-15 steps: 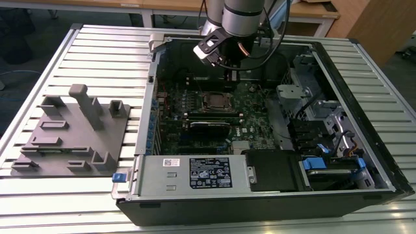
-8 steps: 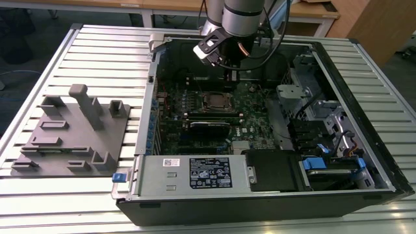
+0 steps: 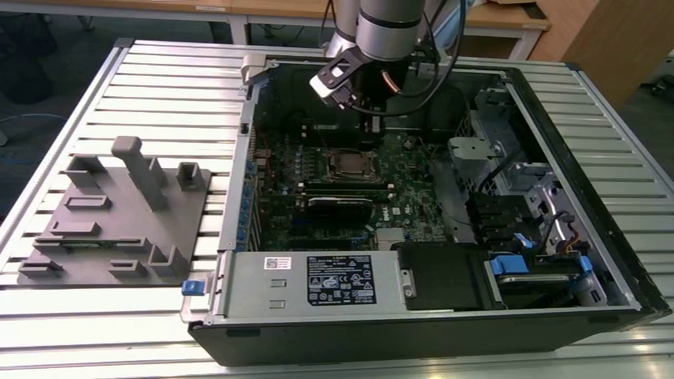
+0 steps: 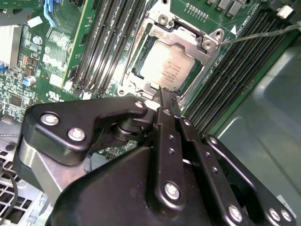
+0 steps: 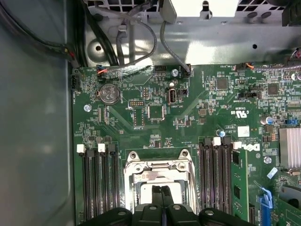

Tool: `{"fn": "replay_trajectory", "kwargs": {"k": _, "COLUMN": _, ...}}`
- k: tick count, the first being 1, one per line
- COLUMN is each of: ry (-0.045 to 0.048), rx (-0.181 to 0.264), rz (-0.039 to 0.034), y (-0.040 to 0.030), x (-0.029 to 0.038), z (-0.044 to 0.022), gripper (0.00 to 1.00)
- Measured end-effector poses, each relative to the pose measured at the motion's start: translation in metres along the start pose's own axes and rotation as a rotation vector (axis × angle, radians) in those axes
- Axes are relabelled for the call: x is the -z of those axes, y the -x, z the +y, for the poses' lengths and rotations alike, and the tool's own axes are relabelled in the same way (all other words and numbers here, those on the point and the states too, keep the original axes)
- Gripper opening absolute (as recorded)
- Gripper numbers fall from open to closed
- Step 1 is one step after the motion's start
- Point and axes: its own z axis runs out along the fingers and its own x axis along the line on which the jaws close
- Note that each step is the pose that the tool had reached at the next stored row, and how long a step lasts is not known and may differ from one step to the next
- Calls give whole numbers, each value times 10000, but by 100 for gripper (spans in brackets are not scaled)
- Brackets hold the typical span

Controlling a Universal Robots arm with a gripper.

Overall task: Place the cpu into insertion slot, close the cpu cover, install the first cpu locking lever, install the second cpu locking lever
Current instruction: 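Close the cpu cover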

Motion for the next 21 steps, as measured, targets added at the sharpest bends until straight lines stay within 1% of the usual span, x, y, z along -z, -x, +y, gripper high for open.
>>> {"fn": "replay_trajectory", "kwargs": {"k": 5, "ry": 19, "rx": -1, "rz": 2, "y": 4, "x": -47, "z": -22, "gripper": 10}}
{"fn": "replay_trajectory", "kwargs": {"k": 8, "ry": 26, "rx": -1, "rz": 13, "y": 8, "x": -65, "z": -40, "gripper": 10}}
{"fn": "replay_trajectory", "kwargs": {"k": 21, "ry": 32, "rx": 80, "rz": 32, "y": 9, "x": -68, "z": -62, "gripper": 10}}
